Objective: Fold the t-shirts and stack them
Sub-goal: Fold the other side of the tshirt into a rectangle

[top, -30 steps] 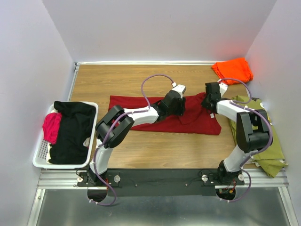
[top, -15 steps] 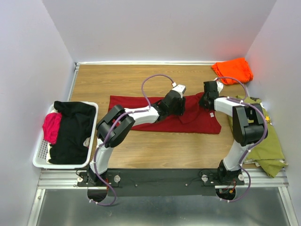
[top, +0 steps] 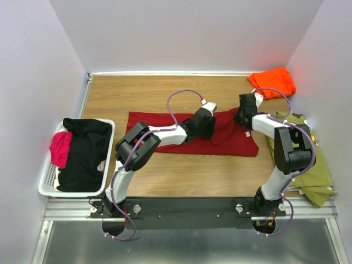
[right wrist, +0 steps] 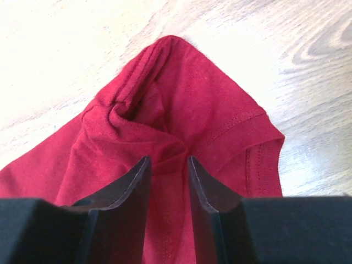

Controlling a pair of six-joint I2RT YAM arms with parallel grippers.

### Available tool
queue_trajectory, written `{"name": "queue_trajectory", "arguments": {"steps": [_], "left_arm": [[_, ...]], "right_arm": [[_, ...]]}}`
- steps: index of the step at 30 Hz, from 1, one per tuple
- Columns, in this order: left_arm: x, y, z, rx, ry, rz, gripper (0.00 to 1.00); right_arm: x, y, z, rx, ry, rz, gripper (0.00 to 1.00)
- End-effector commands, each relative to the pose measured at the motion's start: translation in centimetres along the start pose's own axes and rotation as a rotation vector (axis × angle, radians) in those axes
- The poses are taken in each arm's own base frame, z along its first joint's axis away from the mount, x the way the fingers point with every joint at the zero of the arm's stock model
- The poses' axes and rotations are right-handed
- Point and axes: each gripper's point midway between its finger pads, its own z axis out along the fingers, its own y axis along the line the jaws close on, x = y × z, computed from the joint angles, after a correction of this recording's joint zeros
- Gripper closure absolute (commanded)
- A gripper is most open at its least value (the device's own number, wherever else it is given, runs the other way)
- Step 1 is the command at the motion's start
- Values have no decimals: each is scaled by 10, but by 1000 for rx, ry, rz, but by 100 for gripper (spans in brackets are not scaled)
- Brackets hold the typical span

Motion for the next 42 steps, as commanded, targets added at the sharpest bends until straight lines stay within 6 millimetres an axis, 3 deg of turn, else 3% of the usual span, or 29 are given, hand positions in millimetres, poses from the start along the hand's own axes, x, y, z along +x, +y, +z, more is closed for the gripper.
{"name": "queue_trajectory", "arguments": {"steps": [1, 8, 27, 37, 42], "left_arm": [[-8, -1, 3, -13, -17, 5, 49], [-7, 3, 1, -32, -19, 9, 49], [-2, 8, 3, -55, -12, 7, 50], [-2, 9, 4, -59, -12, 10, 50], [-3, 9, 4, -58, -13, 13, 50]], "right_arm": [[1, -10, 2, 46, 4, -27, 57], [16, -3, 13, 16, 62, -17, 59], [27, 0, -7, -27, 94, 0, 84], [33, -10, -22, 3, 94, -14, 78], [41, -14, -17, 20, 112, -30, 64]]}}
